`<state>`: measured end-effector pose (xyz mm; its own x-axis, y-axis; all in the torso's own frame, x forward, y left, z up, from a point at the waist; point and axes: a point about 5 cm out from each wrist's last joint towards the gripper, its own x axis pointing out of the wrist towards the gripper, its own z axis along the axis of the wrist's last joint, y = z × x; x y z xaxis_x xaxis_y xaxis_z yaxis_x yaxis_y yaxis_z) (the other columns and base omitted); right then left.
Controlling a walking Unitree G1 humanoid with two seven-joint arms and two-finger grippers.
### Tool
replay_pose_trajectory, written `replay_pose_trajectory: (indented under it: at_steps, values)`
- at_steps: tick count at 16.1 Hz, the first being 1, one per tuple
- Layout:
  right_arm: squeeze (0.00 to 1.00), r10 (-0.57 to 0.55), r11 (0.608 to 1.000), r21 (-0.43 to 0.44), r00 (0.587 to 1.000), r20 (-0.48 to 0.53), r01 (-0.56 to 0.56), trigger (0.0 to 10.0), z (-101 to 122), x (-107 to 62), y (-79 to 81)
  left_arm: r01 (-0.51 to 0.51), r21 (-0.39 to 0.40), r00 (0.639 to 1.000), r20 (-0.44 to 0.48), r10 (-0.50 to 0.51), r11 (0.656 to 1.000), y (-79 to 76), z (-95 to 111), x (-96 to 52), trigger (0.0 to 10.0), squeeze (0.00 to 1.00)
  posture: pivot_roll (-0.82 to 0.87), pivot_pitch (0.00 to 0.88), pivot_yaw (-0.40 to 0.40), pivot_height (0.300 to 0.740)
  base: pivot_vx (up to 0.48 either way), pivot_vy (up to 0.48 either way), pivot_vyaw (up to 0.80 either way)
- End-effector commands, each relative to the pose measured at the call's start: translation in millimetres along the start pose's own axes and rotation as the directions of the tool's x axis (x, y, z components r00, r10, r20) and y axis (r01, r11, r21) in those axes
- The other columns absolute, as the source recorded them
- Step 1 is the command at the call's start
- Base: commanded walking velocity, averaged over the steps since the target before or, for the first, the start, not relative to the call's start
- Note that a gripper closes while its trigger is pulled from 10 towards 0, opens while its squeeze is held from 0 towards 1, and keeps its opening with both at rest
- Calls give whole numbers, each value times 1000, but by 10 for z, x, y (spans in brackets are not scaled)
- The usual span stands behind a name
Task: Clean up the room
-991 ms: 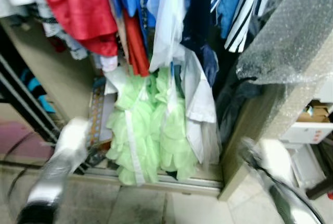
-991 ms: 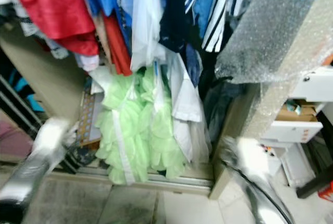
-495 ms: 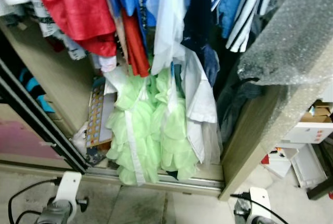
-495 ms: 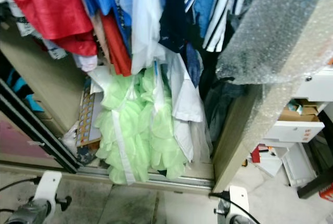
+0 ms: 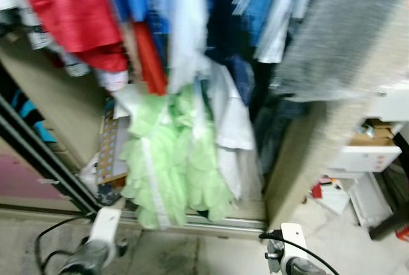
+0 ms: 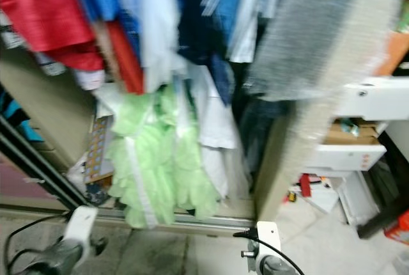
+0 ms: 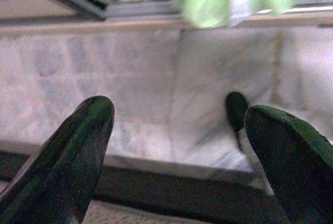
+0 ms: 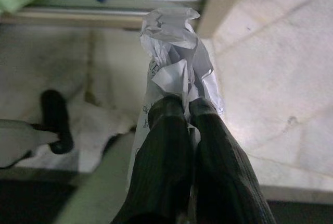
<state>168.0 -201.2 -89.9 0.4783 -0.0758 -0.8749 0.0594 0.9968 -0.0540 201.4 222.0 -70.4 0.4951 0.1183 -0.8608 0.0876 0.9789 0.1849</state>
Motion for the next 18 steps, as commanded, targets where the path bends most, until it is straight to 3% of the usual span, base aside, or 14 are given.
replay_pose_trajectory:
  at_steps: [1, 2, 5, 9, 12, 15, 18]
  values:
    - [0, 0, 1000, -13, 1000, -13, 0, 10000, -33, 2, 45, -18, 12, 1000, -9, 19, 1000, 31, -7, -1, 10000, 0, 23, 0, 72, 740, 0, -401, 0]
    - [0, -1, 1000, -19, 1000, -19, 0, 10000, -33, 7, 100, -13, 15, 1000, -2, 13, 1000, -48, 49, 8, 10000, 0, 21, 0, 73, 740, 0, -401, 0]
    - [0, -3, 1000, -29, 1000, -17, 2, 10000, 25, 17, 174, -15, 16, 1000, -17, 16, 1000, -53, -48, 4, 10000, 0, 22, 0, 74, 740, 0, -402, 0]
    - [0, -12, 999, -41, 1000, -7, 12, 10000, 83, 21, 126, -48, 29, 997, -52, 49, 998, 228, -271, -41, 10000, 0, 25, 0, 76, 740, 0, -400, 0]
    - [0, -9, 999, -51, 1000, -1, 9, 10000, 122, 24, 132, -59, 34, 997, -47, 61, 998, 329, -245, -53, 10000, 0, 27, 0, 77, 740, 0, -398, 0]
    - [0, -6, 998, -70, 1000, 3, 6, 10000, 137, 26, 140, -48, 43, 999, -19, 49, 998, 230, -79, -25, 10000, 0, 28, 0, 75, 740, 0, -346, 0]
    - [0, -6, 996, -86, 1000, 0, 6, 10000, 128, 25, 139, -40, 47, 999, -15, 41, 998, 130, -77, -13, 10000, 0, 29, 0, 74, 740, 0, 0, 0]
